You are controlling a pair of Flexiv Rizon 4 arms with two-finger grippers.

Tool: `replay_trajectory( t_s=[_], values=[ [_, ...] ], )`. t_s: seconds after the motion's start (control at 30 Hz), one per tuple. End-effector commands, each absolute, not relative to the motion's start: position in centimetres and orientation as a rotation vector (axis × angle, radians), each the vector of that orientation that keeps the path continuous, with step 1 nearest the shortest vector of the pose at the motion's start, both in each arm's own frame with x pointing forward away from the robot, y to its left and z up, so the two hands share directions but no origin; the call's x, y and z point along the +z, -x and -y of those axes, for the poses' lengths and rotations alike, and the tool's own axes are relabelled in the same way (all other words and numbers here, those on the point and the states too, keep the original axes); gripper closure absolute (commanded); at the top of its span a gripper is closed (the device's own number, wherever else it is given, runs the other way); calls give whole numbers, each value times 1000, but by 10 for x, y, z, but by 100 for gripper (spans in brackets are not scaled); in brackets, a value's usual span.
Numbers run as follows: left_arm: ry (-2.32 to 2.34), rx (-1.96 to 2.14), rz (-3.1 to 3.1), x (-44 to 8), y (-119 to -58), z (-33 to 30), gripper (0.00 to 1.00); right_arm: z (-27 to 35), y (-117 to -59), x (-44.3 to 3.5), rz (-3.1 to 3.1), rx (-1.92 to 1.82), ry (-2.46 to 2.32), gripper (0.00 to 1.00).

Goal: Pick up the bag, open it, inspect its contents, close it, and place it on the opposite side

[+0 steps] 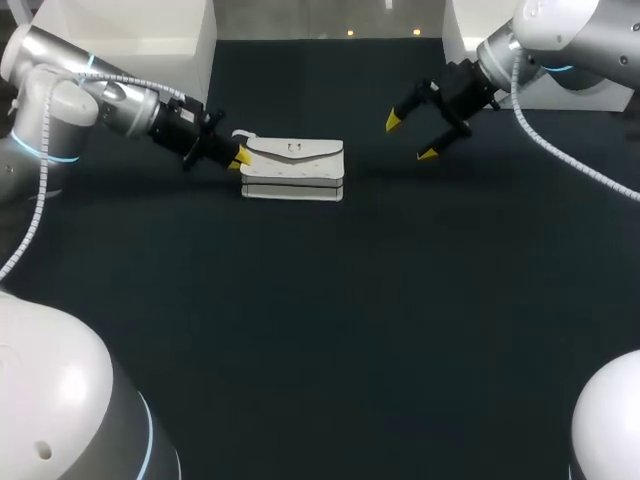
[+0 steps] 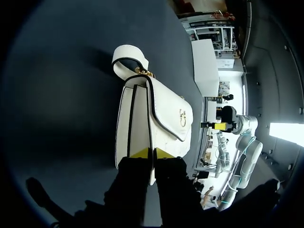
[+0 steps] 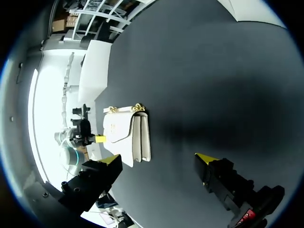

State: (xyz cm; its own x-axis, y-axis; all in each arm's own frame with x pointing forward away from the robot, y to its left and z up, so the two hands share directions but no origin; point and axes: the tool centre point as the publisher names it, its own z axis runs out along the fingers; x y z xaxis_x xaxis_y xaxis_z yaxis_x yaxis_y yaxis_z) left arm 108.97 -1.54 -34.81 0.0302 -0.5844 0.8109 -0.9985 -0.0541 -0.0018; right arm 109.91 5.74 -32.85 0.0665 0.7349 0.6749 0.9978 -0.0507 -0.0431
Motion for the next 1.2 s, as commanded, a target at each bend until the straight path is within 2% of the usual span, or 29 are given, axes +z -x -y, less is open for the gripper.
replay_trajectory(
  t_s=[0.03,0.43,1.2],
  values=[
    [-1683,880,1685,-340,-1094,-7,100,-48,-1105,-319,1853,-554,1896,0],
    [-1742,832,1810,-340,-1109,-80,100,-3,-1106,-301,2115,-388,2094,0],
    [-1799,771,1866,-351,-1125,-162,100,76,-1115,-284,2195,-392,2417,0]
  ],
)
